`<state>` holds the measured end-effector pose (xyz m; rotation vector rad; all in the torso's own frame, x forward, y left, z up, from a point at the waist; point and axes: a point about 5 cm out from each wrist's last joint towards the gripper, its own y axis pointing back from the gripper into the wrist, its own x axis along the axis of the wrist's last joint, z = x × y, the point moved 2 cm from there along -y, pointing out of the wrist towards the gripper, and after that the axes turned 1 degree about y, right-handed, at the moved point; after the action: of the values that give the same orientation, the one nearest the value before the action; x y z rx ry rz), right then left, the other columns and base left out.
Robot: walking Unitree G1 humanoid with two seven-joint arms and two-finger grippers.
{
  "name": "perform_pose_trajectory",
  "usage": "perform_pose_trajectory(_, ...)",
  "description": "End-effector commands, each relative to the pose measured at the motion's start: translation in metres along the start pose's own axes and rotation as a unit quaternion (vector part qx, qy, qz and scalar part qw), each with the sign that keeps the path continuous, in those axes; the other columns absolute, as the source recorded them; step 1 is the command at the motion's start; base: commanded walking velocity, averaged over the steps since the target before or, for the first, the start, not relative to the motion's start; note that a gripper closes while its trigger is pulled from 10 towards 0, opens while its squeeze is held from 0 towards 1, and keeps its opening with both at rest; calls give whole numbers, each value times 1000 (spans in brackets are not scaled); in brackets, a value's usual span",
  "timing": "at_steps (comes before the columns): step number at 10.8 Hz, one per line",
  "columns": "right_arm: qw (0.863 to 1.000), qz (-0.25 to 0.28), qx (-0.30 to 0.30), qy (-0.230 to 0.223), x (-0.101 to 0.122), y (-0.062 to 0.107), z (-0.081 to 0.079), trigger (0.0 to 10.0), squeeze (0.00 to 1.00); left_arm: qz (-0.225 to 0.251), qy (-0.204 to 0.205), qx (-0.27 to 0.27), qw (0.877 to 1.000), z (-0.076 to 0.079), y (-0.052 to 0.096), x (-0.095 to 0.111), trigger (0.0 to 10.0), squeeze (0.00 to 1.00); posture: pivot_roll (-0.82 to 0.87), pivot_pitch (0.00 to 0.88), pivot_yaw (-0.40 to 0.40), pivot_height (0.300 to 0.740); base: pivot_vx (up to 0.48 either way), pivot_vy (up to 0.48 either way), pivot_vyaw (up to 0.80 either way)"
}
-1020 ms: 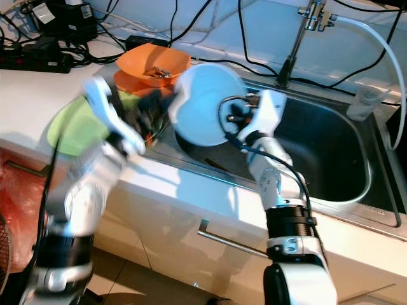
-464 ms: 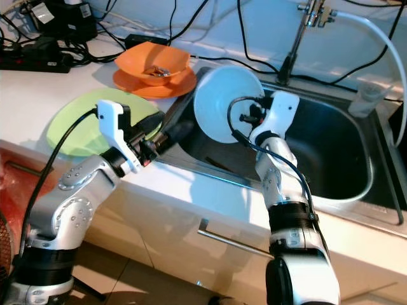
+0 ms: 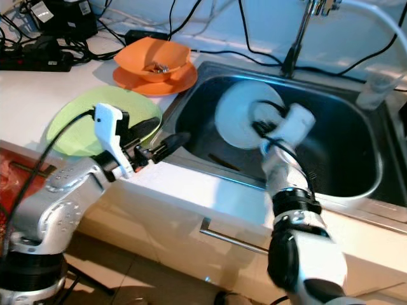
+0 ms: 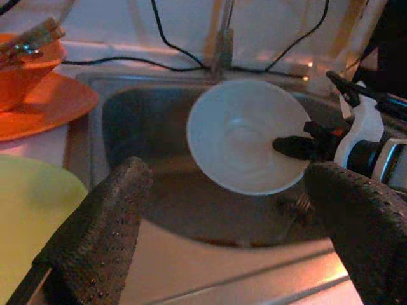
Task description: Kitchen organization
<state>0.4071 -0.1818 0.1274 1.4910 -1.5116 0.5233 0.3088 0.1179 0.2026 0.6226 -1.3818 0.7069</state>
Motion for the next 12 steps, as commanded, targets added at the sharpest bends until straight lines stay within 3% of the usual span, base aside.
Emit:
perform_pose_trajectory(1,999,22,-2,-22,14,-2,-2,10000,0,-6,-4,-15,1000,6,1,0,10000,1000,93,110,-9,740,0,0,0)
perform_pose_trajectory(3,998,5,-30,-51,10,-4,8,10000,0,-19,-11,-19,1000,6,5,-1,10000,1000,114,125,5,740,0,0,0)
perform_pose_trajectory(5,998,-9,-36,-55,6,-6,6,10000,0,-29,-16,-23,999,7,8,-1,10000,1000,119,131,9,740,0,0,0)
perform_pose_trajectory(6,998,-13,-36,-58,7,-6,5,10000,0,-31,-16,-26,999,8,7,-2,10000,702,120,132,10,740,0,0,0)
perform_pose_trajectory(7,997,-16,-36,-59,8,-7,3,10000,0,-35,-19,-32,999,10,6,-2,10000,0,119,132,11,740,0,0,0)
perform_pose_trajectory(9,998,-23,-28,-49,9,-7,-4,10000,0,-44,-23,-42,998,14,6,-6,10000,0,123,127,5,740,0,0,0)
perform_pose_trajectory(10,998,-23,-8,-51,9,-7,-13,10000,1000,-45,-25,-41,998,12,5,-6,10000,0,124,125,2,740,0,0,0)
perform_pose_trajectory(12,998,-28,-1,-55,6,-7,-18,10000,1000,-43,-28,-38,998,10,3,-5,10000,0,118,121,2,740,0,0,0)
